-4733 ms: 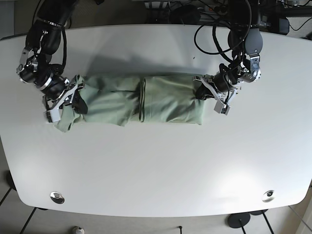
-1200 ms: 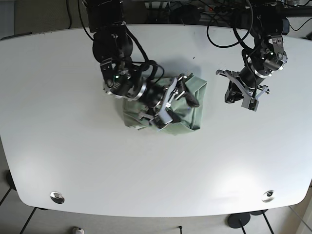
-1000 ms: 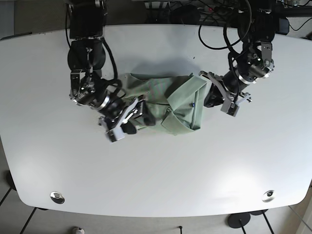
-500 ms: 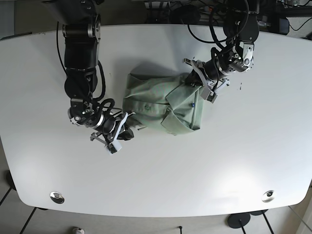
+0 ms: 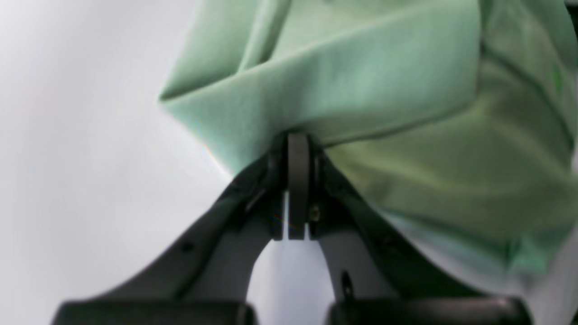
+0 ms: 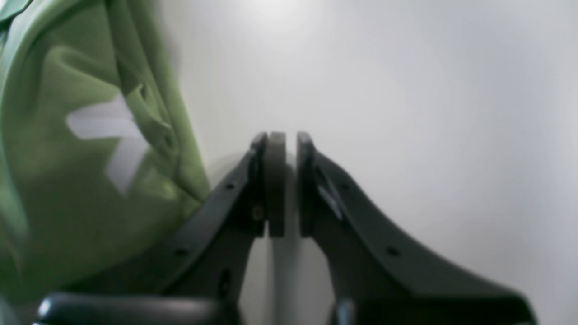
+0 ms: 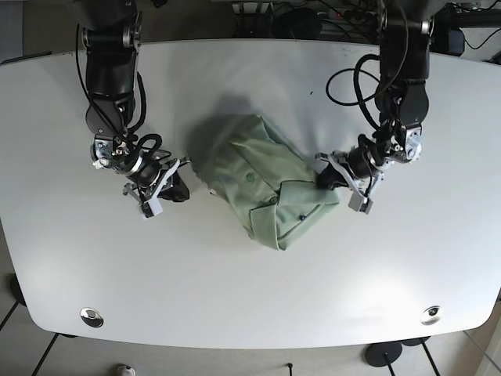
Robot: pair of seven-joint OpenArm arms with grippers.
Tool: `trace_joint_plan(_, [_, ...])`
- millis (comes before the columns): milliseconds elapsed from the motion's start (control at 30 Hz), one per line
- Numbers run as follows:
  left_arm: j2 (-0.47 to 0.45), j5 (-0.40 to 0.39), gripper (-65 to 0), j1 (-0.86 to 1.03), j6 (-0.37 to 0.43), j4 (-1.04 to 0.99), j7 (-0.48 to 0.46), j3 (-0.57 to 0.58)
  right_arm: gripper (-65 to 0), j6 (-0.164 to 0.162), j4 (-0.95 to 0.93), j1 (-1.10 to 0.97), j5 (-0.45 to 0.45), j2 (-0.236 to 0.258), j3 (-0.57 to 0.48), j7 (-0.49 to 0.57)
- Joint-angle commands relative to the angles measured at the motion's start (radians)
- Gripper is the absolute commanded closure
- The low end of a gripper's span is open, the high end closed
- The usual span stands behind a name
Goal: Fold the T-shirt properly
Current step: 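Tuck and press the polo bundle with both grippers, then grasp the polo bundle with the left gripper and carry it off the table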
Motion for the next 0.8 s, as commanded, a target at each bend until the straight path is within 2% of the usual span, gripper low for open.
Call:
trace_joint_plan(33, [-0.014, 0.049, 0.0, -0.070, 0.027, -0.063, 0.015, 0.029, -4.4, 0.006, 0.060, -0.035, 0.018, 0.026, 0.001, -0.008])
trace_joint_plan(167, [-0.015, 0.049, 0.0, -0.171, 0.027, -0.148, -0.041, 0.080, -4.4, 0.006, 0.209, -0.143, 0.016, 0.020, -0.002, -0.028])
trace_joint_plan(333, [-0.015, 0.049, 0.0, -0.248, 0.027, -0.203, -0.107, 0.132, -4.4, 0.006, 0.354, -0.220, 0.015, -0.056, -0.002, -0.118])
trace_joint_plan(500, [-0.018, 0.048, 0.0, -0.276, 0.027, -0.151, -0.109, 0.131, -4.4, 0.006, 0.402, -0.249, 0.013, -0.141, -0.005, -0.166])
trace_joint_plan(633, [-0.057, 0.048, 0.0, -0.251, 0.028, -0.040, -0.098, 0.131, -4.4, 0.006, 0.430, -0.266, 0.013, -0.155, -0.020, -0.202])
trace_joint_plan(667, [-0.058, 0.048, -2.2, -0.240, 0.030, -0.008, -0.078, 0.129, -4.4, 0.006, 0.443, -0.272, 0.013, -0.154, -0.054, -0.202])
trace_joint_plan(700, [-0.058, 0.048, -9.3, -0.225, 0.031, 0.052, -0.043, 0.126, -4.4, 0.006, 0.470, -0.288, 0.013, -0.149, -0.099, -0.207])
trace_joint_plan(767, [-0.054, 0.048, -17.5, -0.193, 0.047, 0.128, -0.017, 0.125, -4.4, 0.006, 0.505, -0.311, 0.013, -0.148, -0.128, -0.207])
trace_joint_plan(800, [-0.052, 0.048, -21.9, -0.164, 0.114, 0.187, -0.017, 0.125, -4.4, 0.006, 0.525, -0.317, 0.013, -0.148, -0.143, -0.207])
